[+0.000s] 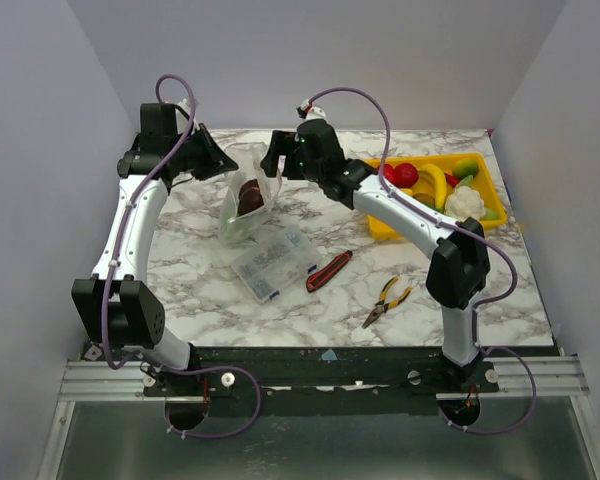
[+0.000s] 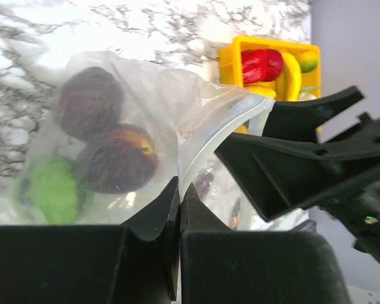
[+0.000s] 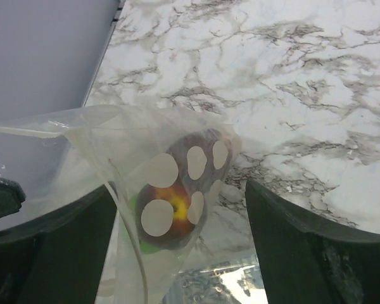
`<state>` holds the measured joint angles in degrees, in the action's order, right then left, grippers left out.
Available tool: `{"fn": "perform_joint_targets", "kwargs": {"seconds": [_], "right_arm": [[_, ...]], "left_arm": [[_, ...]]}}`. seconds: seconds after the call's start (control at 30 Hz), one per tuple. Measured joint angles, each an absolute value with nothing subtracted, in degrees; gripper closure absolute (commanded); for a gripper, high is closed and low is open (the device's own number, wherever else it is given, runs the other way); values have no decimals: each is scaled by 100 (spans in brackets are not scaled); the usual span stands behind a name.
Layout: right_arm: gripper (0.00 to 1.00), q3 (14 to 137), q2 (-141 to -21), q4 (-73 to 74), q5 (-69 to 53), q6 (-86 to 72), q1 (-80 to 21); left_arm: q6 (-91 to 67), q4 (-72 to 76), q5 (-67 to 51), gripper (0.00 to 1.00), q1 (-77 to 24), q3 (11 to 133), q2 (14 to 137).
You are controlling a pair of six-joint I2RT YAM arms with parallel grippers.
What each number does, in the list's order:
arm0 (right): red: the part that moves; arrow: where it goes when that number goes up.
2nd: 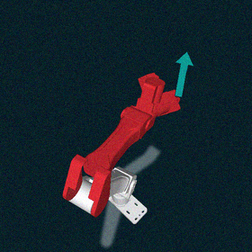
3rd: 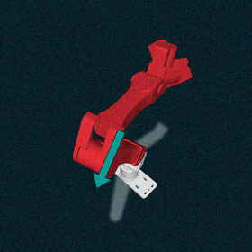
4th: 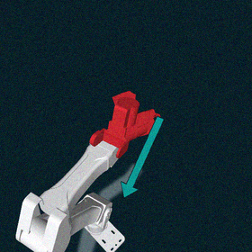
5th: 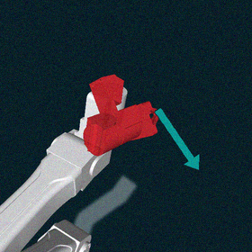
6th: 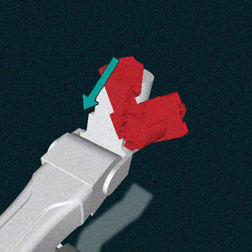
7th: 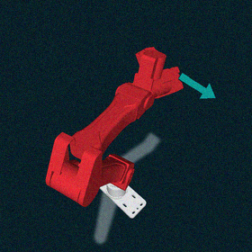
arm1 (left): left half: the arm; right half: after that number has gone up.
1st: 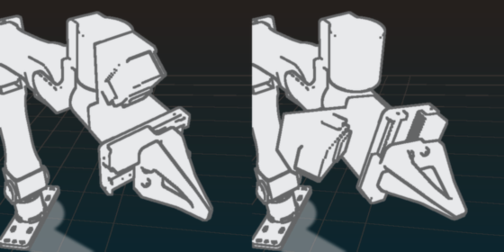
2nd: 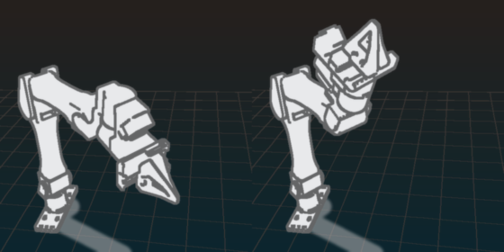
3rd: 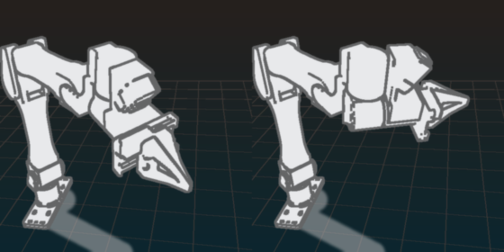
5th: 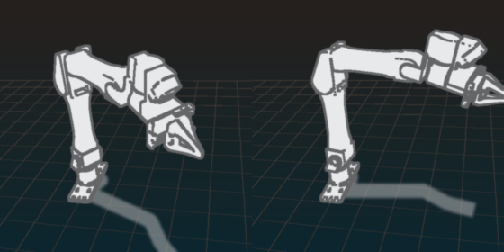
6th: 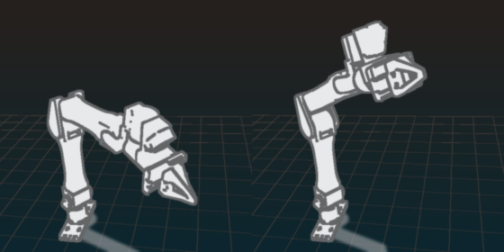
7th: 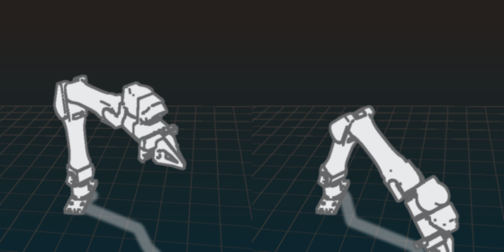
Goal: Place the food in the zip-top bag and seal the zipper
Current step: Adjust the zipper food storage bag at the center of the board, then pick up the fake vegetable from the bin.
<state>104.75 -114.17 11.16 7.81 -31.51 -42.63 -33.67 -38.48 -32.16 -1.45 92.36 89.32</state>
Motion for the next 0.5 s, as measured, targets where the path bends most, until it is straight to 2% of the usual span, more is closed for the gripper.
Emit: {"fn": "perform_joint_targets", "kwargs": {"seconds": [0.13, 0.3, 0.4, 0.5], "right_arm": [[6, 10575, -11262, 1673, 628, -2799, -4250], [1, 10095, -10178, 1997, 397, -2445, -4239], [3, 9596, -9236, 1940, 489, -2333, -4130], [5, 9028, -8471, 1846, 646, -2362, -3531]], "left_arm": [[-3253, -3868, -2766, 100, -145, 8779, 8676], [-3166, -3837, -2488, 100, -145, 8396, 8558], [-3131, -3793, -2482, 100, -145, 8355, 8573], [-3124, -3675, -2502, 100, -145, 8342, 8602]]}}
